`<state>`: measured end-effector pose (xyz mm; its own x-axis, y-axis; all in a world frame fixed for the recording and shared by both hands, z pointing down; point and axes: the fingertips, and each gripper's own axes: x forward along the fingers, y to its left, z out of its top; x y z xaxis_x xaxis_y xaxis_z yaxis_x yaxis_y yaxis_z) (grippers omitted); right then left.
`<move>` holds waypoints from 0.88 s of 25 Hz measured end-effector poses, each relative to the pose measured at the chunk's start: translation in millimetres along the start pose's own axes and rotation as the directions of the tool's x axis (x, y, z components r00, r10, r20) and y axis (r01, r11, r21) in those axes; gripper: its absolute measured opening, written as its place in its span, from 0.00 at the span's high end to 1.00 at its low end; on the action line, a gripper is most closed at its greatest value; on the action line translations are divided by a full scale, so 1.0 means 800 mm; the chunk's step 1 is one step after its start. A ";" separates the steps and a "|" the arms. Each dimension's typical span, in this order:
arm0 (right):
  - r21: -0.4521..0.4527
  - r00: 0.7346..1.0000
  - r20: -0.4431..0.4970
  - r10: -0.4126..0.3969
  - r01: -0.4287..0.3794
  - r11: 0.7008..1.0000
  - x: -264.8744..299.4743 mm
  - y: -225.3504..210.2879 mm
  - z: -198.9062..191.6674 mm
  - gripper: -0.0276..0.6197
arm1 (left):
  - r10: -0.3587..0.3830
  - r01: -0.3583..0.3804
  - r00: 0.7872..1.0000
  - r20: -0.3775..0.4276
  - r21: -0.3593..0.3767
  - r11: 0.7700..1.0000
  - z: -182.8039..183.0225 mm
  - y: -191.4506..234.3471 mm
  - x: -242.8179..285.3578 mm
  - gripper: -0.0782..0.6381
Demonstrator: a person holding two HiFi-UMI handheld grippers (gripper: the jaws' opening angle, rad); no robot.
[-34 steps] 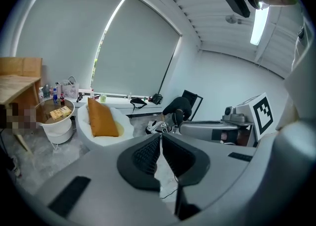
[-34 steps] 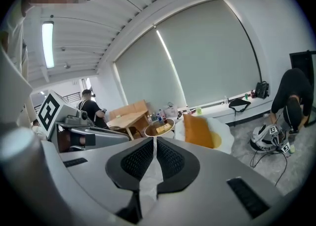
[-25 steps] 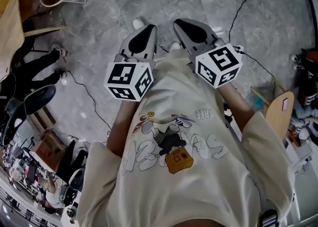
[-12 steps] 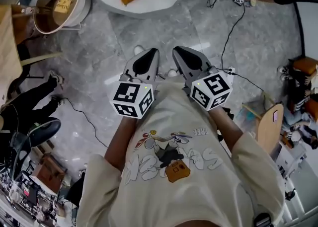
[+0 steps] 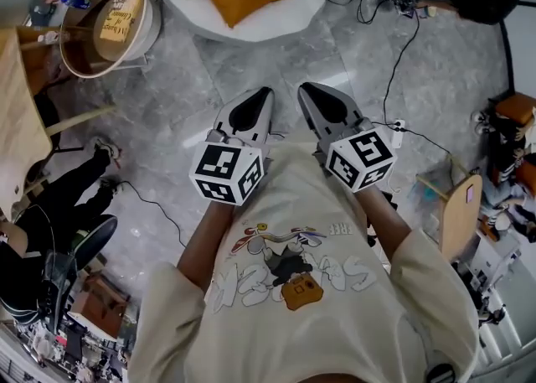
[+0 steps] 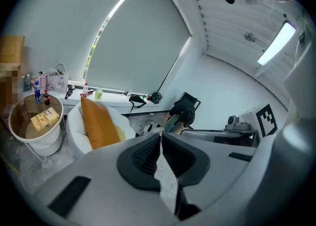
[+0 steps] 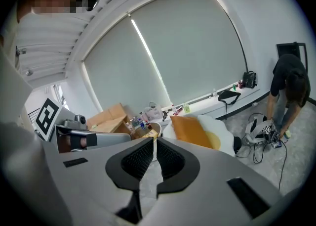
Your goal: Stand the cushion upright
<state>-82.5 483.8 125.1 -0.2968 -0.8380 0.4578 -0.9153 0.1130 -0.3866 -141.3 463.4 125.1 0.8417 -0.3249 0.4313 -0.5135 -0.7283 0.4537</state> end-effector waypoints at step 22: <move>0.014 1.000 -0.002 0.027 -0.026 1.000 0.141 -0.070 0.090 0.90 | 0.032 -0.032 0.999 -0.037 0.001 0.999 0.090 0.114 0.104 0.86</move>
<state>-44.8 344.2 140.5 -0.3215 -0.8337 0.4490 -0.9031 0.1275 -0.4100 -106.1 326.8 146.1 0.8181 -0.3255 0.4741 -0.5401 -0.7182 0.4388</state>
